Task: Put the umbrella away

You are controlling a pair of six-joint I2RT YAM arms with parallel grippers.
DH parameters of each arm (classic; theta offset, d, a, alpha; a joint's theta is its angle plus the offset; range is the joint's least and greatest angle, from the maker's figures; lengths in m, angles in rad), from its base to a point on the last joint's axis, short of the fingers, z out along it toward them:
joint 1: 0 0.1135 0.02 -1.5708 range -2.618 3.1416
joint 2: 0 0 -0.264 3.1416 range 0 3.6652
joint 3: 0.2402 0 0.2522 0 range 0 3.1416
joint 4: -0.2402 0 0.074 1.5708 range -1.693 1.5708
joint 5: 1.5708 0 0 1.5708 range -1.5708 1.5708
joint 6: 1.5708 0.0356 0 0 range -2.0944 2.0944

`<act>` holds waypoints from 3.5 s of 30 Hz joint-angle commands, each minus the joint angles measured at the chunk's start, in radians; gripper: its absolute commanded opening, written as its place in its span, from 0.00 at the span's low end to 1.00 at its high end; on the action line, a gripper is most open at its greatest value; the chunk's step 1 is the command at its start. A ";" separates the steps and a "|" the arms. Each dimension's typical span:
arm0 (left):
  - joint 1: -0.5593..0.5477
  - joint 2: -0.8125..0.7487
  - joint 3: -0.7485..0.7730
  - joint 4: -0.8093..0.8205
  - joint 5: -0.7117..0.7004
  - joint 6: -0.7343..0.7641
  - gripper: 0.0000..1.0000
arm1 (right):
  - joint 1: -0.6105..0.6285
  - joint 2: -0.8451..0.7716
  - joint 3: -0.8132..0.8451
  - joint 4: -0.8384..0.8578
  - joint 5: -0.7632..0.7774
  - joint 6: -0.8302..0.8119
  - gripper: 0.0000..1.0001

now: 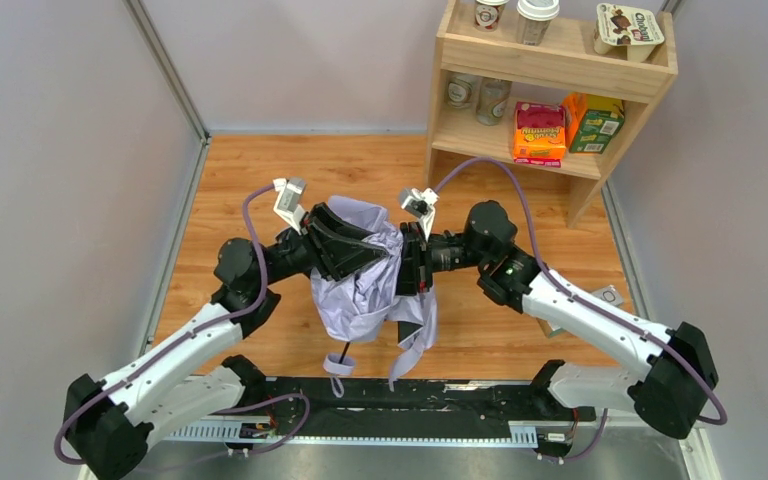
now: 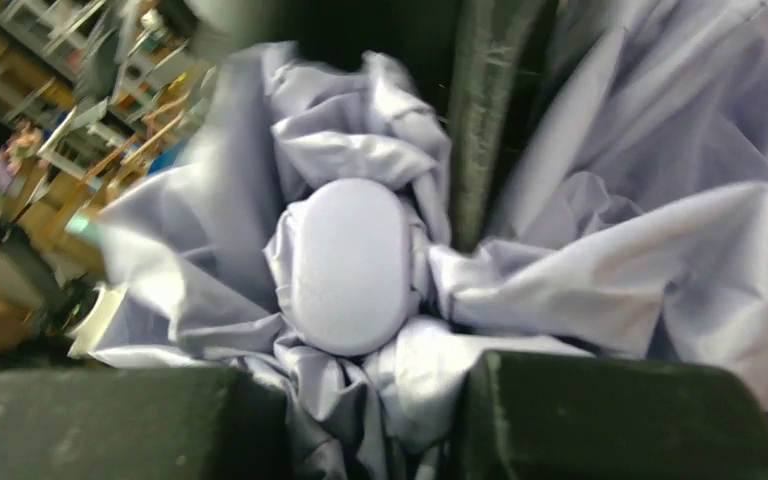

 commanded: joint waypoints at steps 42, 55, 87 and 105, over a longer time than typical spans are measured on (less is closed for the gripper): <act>-0.055 -0.195 -0.382 0.118 -0.552 -0.339 0.65 | -0.036 -0.274 -0.007 -0.414 0.747 -0.105 0.00; -0.050 -0.688 -0.409 -0.352 -0.659 -0.237 0.00 | -0.068 -0.316 -0.012 -0.630 0.916 -0.338 0.00; -0.049 -0.534 0.110 -1.143 -0.688 0.317 0.35 | -0.074 -0.273 0.114 -0.840 0.226 -0.411 0.00; -0.049 -0.619 0.243 -1.524 -1.046 0.429 0.72 | 0.057 0.244 0.709 -1.337 1.880 -0.619 0.00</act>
